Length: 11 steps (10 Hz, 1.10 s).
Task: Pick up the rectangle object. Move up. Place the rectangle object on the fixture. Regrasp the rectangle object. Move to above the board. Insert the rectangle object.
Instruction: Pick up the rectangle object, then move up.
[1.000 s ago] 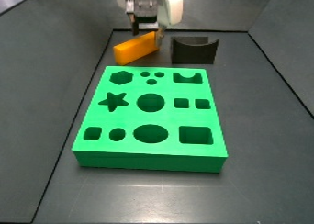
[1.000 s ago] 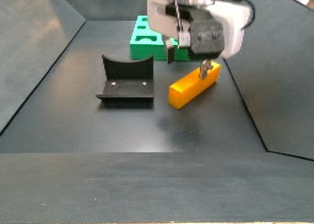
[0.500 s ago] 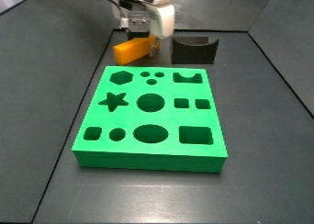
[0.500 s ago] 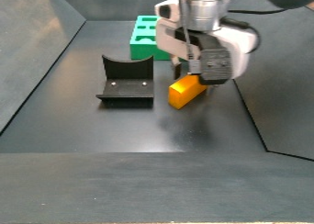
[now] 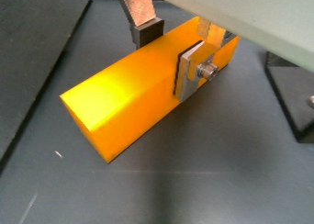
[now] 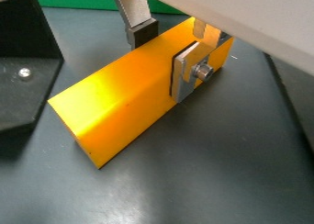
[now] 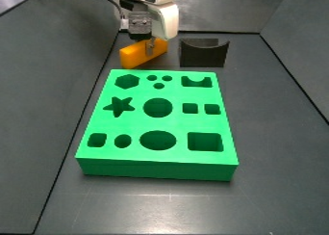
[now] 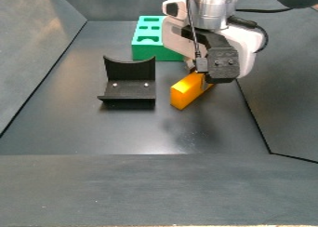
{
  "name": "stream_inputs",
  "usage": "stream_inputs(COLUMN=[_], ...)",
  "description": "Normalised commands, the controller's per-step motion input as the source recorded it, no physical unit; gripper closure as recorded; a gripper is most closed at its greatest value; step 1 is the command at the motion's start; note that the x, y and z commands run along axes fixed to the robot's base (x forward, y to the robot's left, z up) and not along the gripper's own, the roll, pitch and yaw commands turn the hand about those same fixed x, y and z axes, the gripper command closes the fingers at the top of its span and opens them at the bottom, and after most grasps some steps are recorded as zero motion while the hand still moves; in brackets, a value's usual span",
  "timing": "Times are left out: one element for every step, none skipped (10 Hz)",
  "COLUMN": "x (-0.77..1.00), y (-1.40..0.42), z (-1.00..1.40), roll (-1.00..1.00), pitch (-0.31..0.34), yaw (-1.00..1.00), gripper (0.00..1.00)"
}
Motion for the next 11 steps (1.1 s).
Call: stream_inputs(x=[0.00,0.00,0.00,0.00,0.00,0.00,0.00,0.00,0.00,-0.05,-0.05], y=[0.00,0.00,0.00,0.00,0.00,0.00,0.00,0.00,0.00,0.05,0.04], z=[0.00,0.00,0.00,0.00,0.00,0.00,0.00,0.00,0.83,0.77,0.67], roll=[0.00,0.00,0.00,0.00,0.00,0.00,0.00,0.00,0.00,0.00,0.00], pitch=[0.000,0.000,0.000,0.000,0.000,0.000,0.000,0.000,0.000,0.030,0.035], yaw=[0.00,0.00,0.00,0.00,0.00,0.00,0.00,0.00,0.00,0.03,0.02], gripper=[1.00,1.00,1.00,1.00,1.00,1.00,1.00,1.00,1.00,1.00,1.00])
